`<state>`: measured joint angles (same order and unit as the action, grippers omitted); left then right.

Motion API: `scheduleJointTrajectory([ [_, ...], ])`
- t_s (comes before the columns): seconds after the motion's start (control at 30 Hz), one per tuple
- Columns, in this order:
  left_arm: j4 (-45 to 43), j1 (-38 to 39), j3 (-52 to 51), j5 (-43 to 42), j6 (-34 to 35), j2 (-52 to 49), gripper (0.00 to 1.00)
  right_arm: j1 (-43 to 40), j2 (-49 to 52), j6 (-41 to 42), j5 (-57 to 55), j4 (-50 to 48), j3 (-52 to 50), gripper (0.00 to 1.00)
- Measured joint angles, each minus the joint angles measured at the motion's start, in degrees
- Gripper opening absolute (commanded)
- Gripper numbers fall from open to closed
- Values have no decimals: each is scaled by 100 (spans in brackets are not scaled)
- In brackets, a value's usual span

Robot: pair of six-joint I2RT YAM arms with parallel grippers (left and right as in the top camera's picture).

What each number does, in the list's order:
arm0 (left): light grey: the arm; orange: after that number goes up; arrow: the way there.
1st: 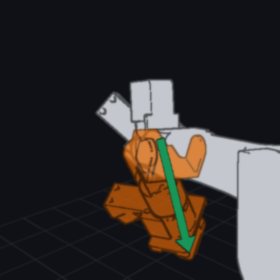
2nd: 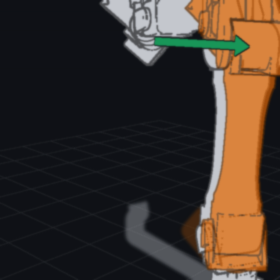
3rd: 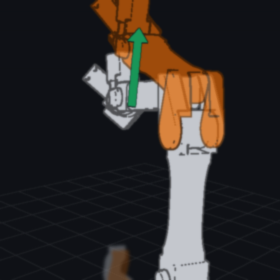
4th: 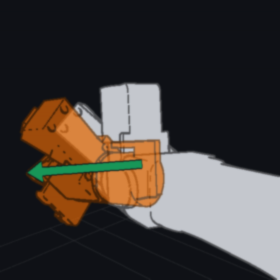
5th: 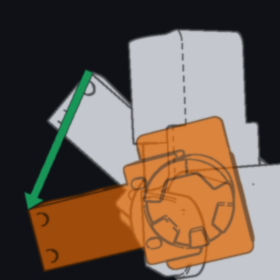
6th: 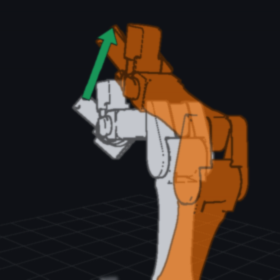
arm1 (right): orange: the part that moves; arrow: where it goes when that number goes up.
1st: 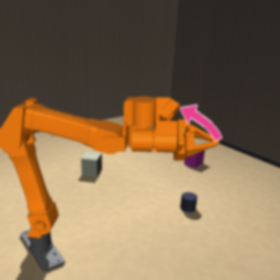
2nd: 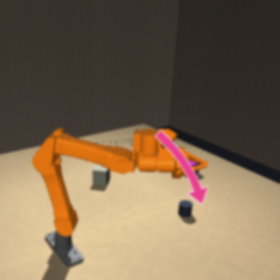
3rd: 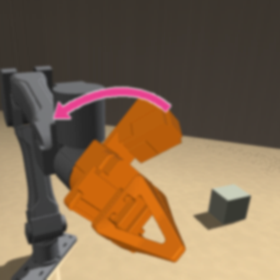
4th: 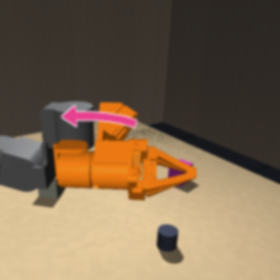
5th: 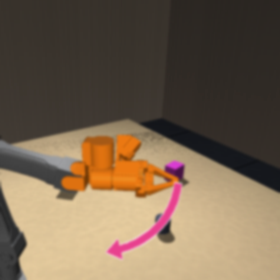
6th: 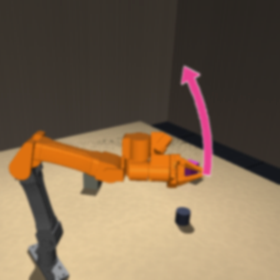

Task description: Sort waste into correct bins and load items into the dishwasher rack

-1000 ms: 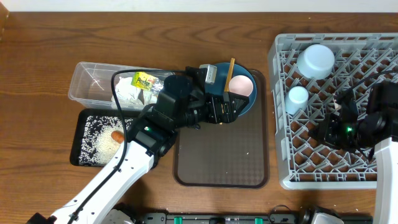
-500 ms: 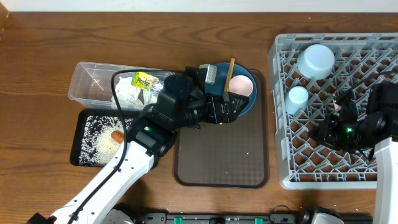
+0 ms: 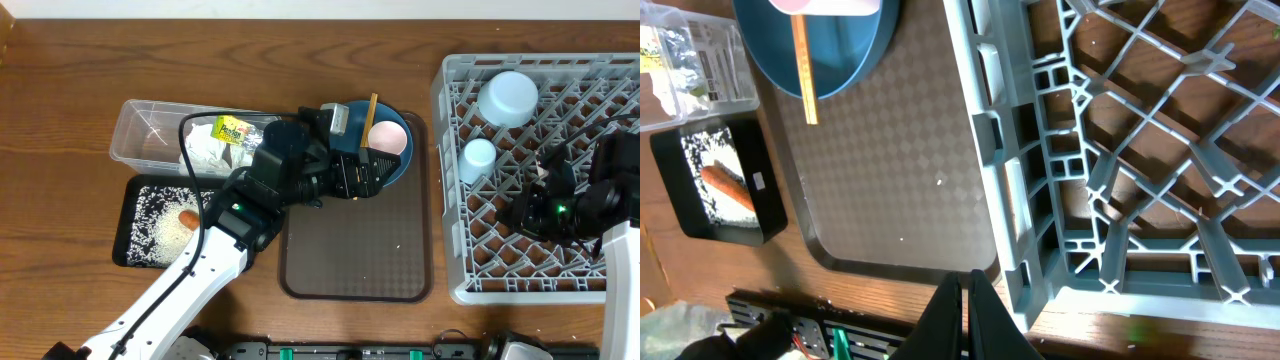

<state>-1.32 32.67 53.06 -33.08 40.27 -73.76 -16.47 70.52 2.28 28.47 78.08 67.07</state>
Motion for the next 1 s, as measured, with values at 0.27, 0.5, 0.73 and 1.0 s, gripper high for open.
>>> scheduleJointTrajectory([
  [0.27,0,0,0,0,0,0,100,0,0,0,0,9,0,5],
  [0.5,0,0,0,0,0,0,100,0,0,-42,-2,28,0,5],
  [0.73,0,0,0,0,0,0,100,0,0,-44,-2,-4,0,5],
  [1.0,0,0,0,0,0,0,100,0,0,-44,-4,-39,-2,5],
])
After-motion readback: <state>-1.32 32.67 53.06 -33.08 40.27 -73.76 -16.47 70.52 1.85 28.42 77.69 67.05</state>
